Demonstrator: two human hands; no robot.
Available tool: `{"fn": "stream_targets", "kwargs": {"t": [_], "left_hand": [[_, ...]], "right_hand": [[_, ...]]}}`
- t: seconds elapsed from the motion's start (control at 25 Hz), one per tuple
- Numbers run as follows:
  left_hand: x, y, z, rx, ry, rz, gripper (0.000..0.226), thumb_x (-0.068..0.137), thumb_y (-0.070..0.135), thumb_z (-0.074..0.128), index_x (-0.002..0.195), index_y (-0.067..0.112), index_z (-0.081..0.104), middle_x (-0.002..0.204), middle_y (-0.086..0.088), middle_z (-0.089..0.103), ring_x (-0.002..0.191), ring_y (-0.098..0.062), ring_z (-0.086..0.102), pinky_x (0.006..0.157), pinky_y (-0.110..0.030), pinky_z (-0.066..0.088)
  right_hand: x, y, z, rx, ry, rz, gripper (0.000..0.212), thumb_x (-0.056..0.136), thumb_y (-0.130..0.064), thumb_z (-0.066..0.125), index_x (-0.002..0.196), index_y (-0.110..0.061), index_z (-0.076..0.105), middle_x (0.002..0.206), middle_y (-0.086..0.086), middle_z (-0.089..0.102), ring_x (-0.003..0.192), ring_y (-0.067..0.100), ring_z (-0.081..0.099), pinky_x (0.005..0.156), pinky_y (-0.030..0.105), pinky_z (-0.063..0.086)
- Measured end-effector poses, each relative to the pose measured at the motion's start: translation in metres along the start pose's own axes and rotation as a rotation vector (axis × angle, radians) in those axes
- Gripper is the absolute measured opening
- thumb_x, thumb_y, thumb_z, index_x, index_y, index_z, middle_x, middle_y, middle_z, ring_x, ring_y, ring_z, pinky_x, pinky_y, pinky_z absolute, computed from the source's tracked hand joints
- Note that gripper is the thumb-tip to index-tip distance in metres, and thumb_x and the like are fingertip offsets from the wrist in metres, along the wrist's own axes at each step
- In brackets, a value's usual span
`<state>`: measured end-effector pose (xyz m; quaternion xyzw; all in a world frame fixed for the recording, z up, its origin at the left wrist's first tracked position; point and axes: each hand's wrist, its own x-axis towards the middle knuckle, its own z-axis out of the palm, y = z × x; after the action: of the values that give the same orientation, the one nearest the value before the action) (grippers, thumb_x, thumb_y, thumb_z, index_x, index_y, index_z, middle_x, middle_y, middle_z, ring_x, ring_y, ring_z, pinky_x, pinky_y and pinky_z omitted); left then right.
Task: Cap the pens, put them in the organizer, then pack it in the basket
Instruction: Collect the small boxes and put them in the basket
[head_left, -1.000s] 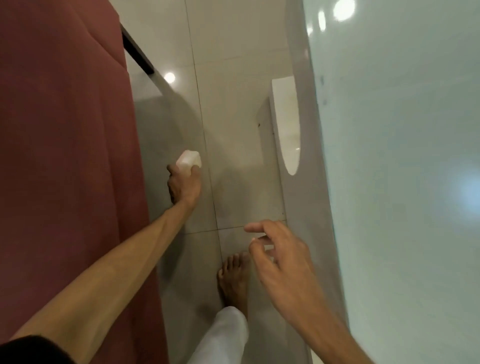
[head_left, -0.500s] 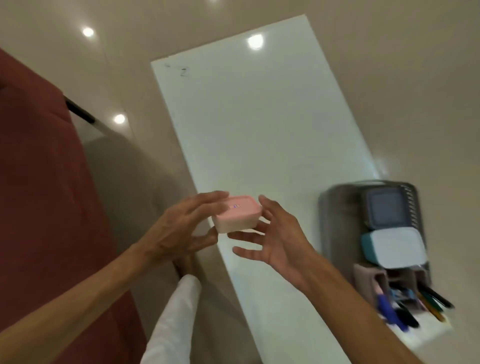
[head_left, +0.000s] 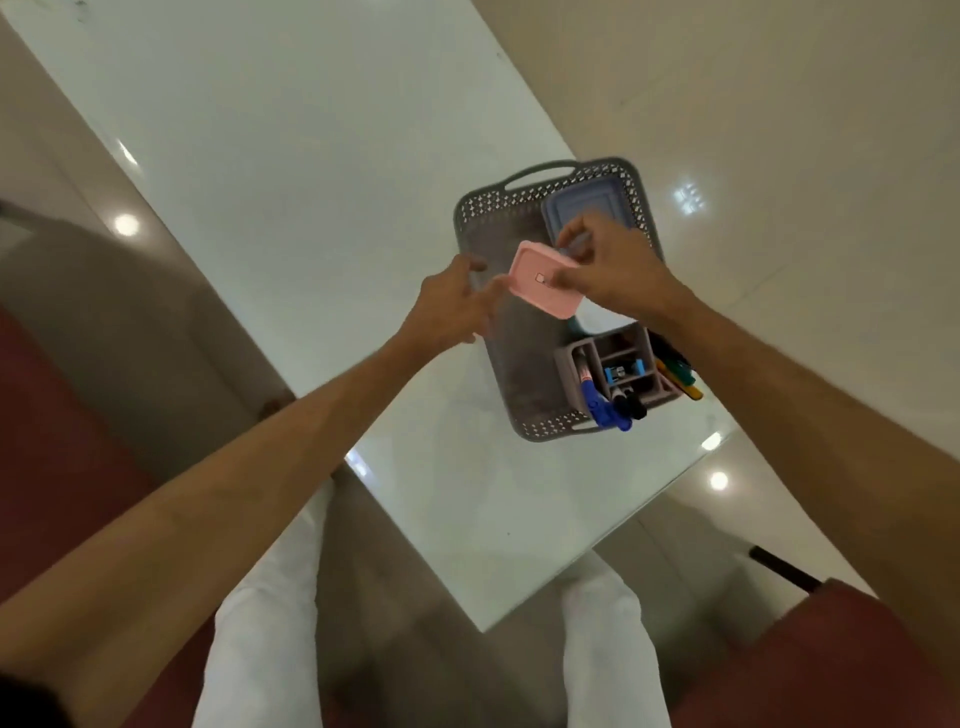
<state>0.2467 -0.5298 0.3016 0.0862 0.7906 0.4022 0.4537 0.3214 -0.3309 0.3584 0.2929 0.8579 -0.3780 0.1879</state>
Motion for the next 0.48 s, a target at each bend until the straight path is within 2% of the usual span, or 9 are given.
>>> {"fn": "stream_targets", "kwargs": {"t": [0.08,0.12,0.2,0.28,0.36,0.48], "left_hand": [[0.013,-0.001,0.009,0.043,0.136,0.039,0.04,0.103,0.036,0.064,0.132,0.01,0.055,0.097,-0.014,0.078,0.078,-0.031,0.079,0.072,-0.051,0.067],[0.019,-0.005,0.01,0.094,0.224,0.048,0.035,0.101,0.033,0.065,0.126,0.009,0.055,0.096,-0.013,0.076,0.075,-0.032,0.078,0.07,-0.05,0.066],[0.021,-0.012,0.015,0.128,0.292,0.042,0.032,0.101,0.027,0.067,0.12,0.009,0.049,0.091,-0.013,0.074,0.07,-0.032,0.076,0.062,-0.046,0.066],[0.021,-0.02,0.017,0.094,0.268,0.044,0.032,0.101,0.019,0.066,0.121,0.008,0.044,0.087,-0.017,0.073,0.066,-0.033,0.076,0.057,-0.042,0.066],[0.018,-0.026,0.018,0.07,0.285,0.057,0.033,0.102,0.014,0.065,0.124,0.009,0.041,0.085,-0.019,0.073,0.063,-0.031,0.076,0.059,-0.038,0.067],[0.014,-0.03,0.028,-0.007,0.385,0.061,0.04,0.101,0.016,0.068,0.129,0.007,0.041,0.087,-0.021,0.072,0.065,-0.03,0.075,0.06,-0.036,0.067]], "right_hand": [[0.012,0.015,0.022,-0.073,-0.111,-0.088,0.039,0.091,-0.013,0.076,0.127,-0.011,0.063,0.116,0.004,0.068,0.108,0.022,0.066,0.068,0.011,0.044],[0.017,0.02,0.034,-0.105,-0.16,-0.118,0.039,0.093,-0.011,0.073,0.131,-0.011,0.062,0.122,0.007,0.07,0.11,0.022,0.066,0.071,0.011,0.044],[0.024,0.034,0.057,-0.189,-0.226,-0.169,0.042,0.095,-0.008,0.069,0.136,-0.009,0.059,0.13,0.013,0.07,0.114,0.026,0.067,0.083,0.022,0.051],[0.028,0.047,0.076,-0.316,-0.214,-0.215,0.04,0.096,-0.013,0.066,0.136,-0.007,0.059,0.127,0.017,0.071,0.113,0.033,0.068,0.087,0.034,0.052],[0.031,0.053,0.083,-0.41,-0.234,-0.256,0.036,0.099,-0.019,0.064,0.131,-0.004,0.062,0.119,0.02,0.071,0.106,0.037,0.069,0.082,0.035,0.051],[0.028,0.055,0.076,-0.591,-0.418,-0.414,0.033,0.099,-0.017,0.062,0.131,-0.012,0.069,0.118,0.015,0.074,0.107,0.034,0.069,0.081,0.034,0.051]]}}
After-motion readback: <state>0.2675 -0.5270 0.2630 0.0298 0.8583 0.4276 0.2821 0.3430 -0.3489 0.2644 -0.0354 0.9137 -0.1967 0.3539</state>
